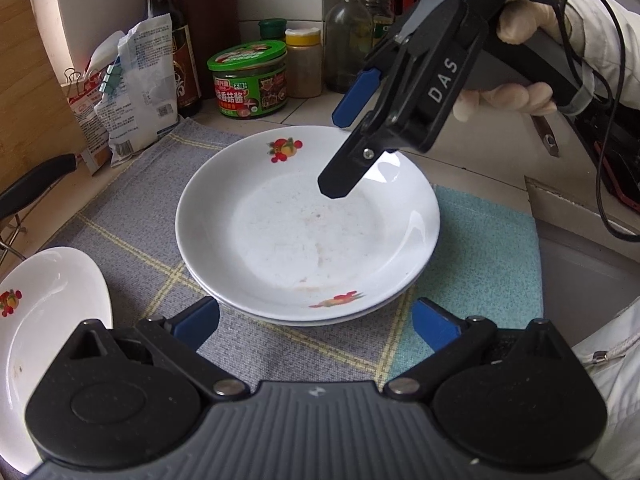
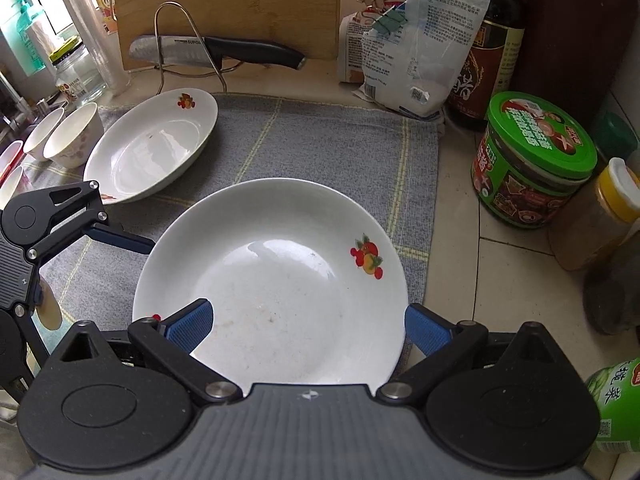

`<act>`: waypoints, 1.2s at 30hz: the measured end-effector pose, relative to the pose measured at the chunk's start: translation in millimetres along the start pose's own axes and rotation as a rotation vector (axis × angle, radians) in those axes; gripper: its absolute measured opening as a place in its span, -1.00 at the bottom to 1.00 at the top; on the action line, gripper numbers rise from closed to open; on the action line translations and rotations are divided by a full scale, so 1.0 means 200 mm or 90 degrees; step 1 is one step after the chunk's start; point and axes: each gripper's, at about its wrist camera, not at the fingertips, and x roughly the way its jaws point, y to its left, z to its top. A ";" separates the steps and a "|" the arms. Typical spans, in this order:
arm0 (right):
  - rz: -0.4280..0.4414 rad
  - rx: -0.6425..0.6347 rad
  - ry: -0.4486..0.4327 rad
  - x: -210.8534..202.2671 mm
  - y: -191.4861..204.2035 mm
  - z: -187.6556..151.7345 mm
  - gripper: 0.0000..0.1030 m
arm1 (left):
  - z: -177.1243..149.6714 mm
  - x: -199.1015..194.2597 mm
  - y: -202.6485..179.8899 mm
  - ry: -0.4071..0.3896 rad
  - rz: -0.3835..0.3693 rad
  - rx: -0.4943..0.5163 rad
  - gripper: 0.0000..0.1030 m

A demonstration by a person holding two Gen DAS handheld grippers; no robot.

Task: Organize plates and bowls
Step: 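Set the large fruit-print plate onto the stained plate and open both tools, then move the left tool toward the fruit-print plate by the knife stand while the right tool follows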

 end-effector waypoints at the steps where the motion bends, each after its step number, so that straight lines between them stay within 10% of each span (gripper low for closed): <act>1: -0.009 -0.008 -0.002 0.00 0.02 0.00 1.00 | 0.00 -0.01 0.00 -0.004 0.007 0.001 0.98; 27: -0.079 -0.097 -0.181 -0.05 0.62 0.00 1.00 | -0.25 -0.56 0.23 -0.054 0.299 -0.329 0.99; 36: -0.079 -0.136 -0.130 0.17 0.92 0.13 1.00 | -0.40 -0.72 0.50 -0.057 0.302 -0.299 0.99</act>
